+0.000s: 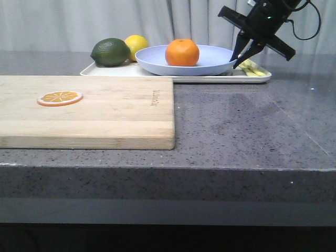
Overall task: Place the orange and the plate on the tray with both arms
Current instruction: 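Carry the plate onto the white tray and open the right gripper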
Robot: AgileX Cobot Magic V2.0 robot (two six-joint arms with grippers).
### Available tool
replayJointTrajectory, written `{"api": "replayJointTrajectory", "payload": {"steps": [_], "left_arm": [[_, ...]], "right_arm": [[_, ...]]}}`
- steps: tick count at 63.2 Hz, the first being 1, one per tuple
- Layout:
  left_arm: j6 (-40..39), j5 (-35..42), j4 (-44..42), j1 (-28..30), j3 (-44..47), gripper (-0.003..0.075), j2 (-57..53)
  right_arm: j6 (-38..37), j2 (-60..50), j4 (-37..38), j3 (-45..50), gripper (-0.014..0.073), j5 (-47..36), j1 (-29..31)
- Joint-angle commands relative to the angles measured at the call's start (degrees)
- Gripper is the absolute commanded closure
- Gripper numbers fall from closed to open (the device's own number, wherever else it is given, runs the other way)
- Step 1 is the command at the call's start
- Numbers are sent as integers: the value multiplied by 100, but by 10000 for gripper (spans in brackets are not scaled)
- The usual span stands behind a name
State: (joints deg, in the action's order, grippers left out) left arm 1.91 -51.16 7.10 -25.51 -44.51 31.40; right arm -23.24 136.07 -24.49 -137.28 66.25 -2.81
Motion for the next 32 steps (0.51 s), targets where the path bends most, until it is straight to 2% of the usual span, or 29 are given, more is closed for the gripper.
{"api": "replayJointTrajectory", "payload": {"steps": [1,18,23,32], "left_arm": [[8,424,97,22,-127,113,15],[8,424,97,22,-127,113,15],[8,424,97,22,-127,113,15],[8,424,97,22,-127,113,15]], "right_arm": [[25,-433,-254,-211,619,-237,4],[25,-433,-233,-266,358,-301,4],[25,-449,-240,-348,326,-236,4],[37,-583,-189,-577,322,-4,9]]}}
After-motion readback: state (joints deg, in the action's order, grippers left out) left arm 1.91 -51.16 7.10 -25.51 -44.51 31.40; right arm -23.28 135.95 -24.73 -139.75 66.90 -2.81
